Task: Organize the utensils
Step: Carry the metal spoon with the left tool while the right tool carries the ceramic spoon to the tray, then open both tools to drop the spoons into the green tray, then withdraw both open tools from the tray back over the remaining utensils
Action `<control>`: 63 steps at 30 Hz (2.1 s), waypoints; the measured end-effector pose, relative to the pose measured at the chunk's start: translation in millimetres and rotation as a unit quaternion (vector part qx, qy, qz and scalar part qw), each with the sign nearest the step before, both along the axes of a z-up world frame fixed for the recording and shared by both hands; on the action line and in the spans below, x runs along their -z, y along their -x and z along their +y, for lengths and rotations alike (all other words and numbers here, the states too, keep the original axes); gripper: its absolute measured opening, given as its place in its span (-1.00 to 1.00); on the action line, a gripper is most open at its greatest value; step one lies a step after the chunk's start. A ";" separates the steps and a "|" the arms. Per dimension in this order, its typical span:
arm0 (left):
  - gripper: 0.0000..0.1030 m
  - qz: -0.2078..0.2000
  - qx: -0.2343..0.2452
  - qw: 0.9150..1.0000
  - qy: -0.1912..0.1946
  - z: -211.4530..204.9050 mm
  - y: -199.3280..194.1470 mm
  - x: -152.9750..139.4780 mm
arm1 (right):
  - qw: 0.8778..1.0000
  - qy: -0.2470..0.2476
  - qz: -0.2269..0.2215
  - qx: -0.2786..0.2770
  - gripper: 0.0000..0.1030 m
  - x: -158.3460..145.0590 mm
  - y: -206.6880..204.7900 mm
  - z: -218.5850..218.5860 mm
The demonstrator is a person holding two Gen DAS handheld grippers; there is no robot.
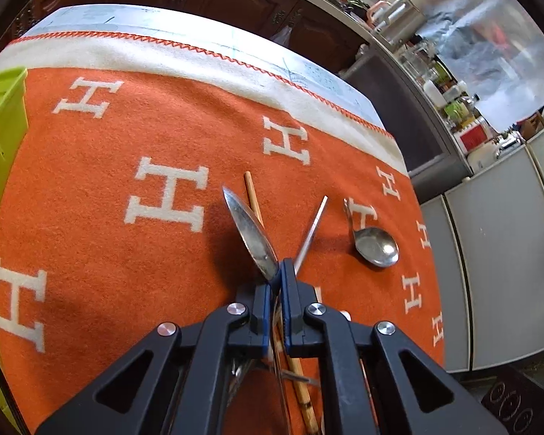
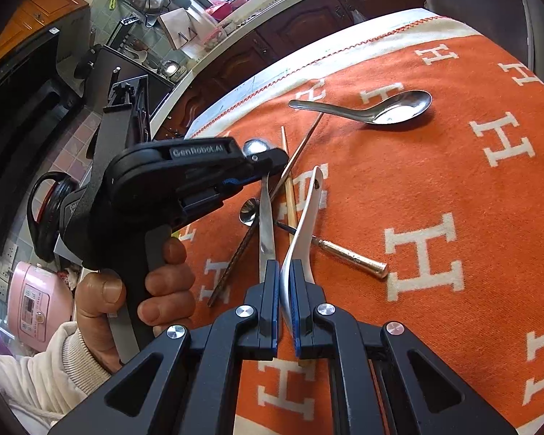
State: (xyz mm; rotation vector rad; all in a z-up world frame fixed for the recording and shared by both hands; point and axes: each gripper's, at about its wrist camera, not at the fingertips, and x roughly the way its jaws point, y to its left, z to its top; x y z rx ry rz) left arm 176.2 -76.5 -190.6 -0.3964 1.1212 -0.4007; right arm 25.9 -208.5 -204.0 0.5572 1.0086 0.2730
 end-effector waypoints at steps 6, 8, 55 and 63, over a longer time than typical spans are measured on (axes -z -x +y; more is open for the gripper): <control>-0.95 -0.028 0.023 0.999 -0.012 7.8 19.2 -20.2 | 1.000 -0.005 -0.011 -0.002 -0.90 -8.5 2.3 -3.0; -0.95 -0.039 0.027 0.999 -0.014 14.8 28.2 -31.4 | 1.000 -0.007 -0.018 -0.005 -0.90 -12.8 4.3 -2.2; -0.25 -0.020 -0.091 0.981 -0.168 222.4 50.4 -71.3 | 0.987 -0.022 0.064 -0.149 -0.57 -38.3 -109.0 222.2; -0.09 -0.025 -0.096 0.978 -0.183 216.6 61.5 -78.4 | 0.990 0.014 0.046 -0.132 -0.32 -63.3 -87.1 200.8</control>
